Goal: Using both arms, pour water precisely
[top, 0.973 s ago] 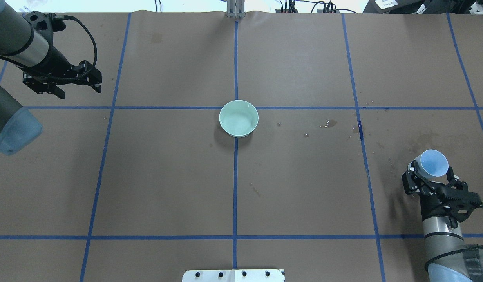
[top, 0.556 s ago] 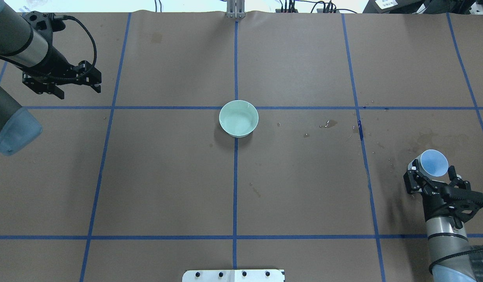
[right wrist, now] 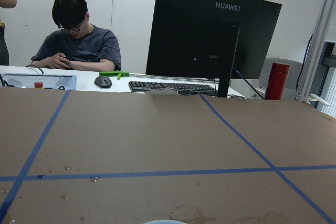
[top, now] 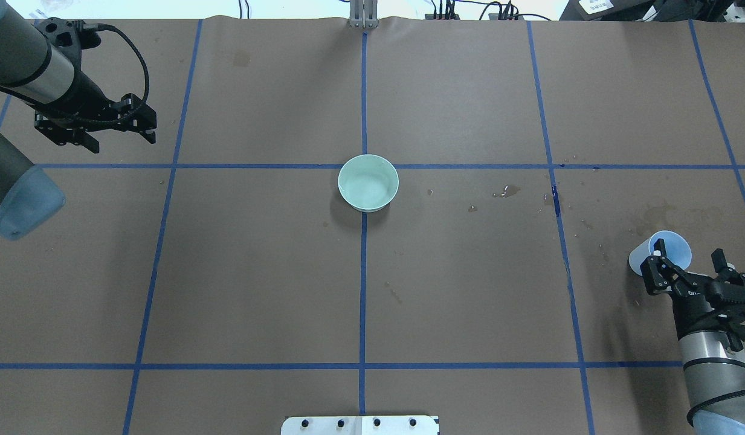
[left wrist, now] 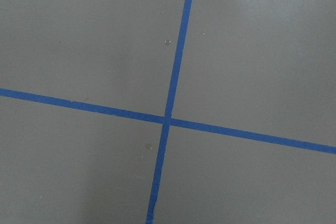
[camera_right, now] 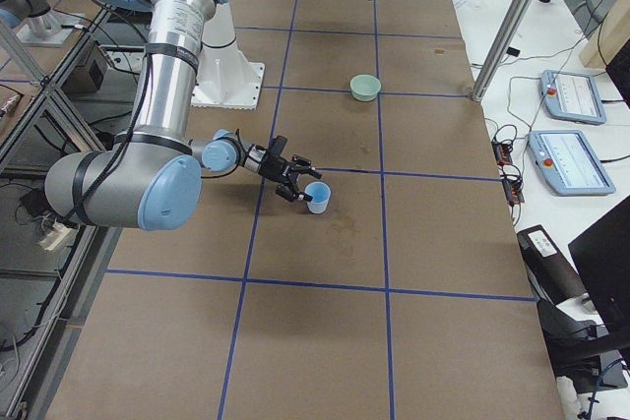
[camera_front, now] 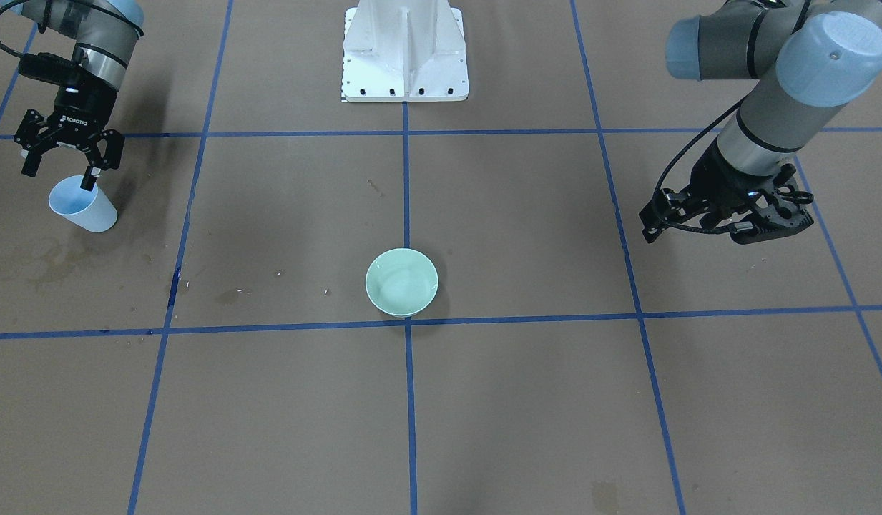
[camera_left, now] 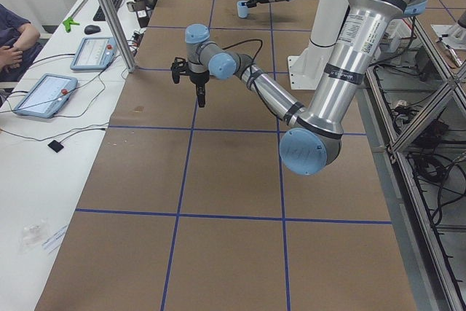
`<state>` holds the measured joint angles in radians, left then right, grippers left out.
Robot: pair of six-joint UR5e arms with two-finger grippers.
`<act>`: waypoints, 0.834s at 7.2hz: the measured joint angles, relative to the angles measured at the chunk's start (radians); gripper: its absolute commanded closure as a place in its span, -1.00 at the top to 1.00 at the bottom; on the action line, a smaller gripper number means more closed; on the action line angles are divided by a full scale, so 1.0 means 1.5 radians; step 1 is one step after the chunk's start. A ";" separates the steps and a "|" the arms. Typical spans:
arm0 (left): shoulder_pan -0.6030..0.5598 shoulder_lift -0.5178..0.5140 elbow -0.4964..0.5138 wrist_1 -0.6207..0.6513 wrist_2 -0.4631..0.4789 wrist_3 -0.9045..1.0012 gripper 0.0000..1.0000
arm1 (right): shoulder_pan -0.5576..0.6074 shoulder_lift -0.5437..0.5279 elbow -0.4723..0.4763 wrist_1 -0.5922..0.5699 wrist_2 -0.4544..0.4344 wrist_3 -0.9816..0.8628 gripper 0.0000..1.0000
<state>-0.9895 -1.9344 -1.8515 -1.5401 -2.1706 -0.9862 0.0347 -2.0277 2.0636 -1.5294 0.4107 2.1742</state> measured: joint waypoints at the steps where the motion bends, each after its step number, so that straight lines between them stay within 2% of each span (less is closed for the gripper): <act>1: 0.000 0.000 0.000 0.000 0.000 0.000 1.00 | 0.005 -0.005 0.028 0.000 0.004 -0.020 0.99; 4: 0.001 0.000 0.001 0.000 0.000 0.000 0.99 | 0.069 -0.003 0.115 0.001 0.048 -0.157 0.99; 6: 0.002 0.000 0.002 0.000 0.000 0.000 0.99 | 0.119 0.017 0.146 0.004 0.087 -0.257 0.99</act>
<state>-0.9869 -1.9347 -1.8490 -1.5401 -2.1706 -0.9863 0.2138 -2.0016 2.2825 -1.5232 0.5418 1.7883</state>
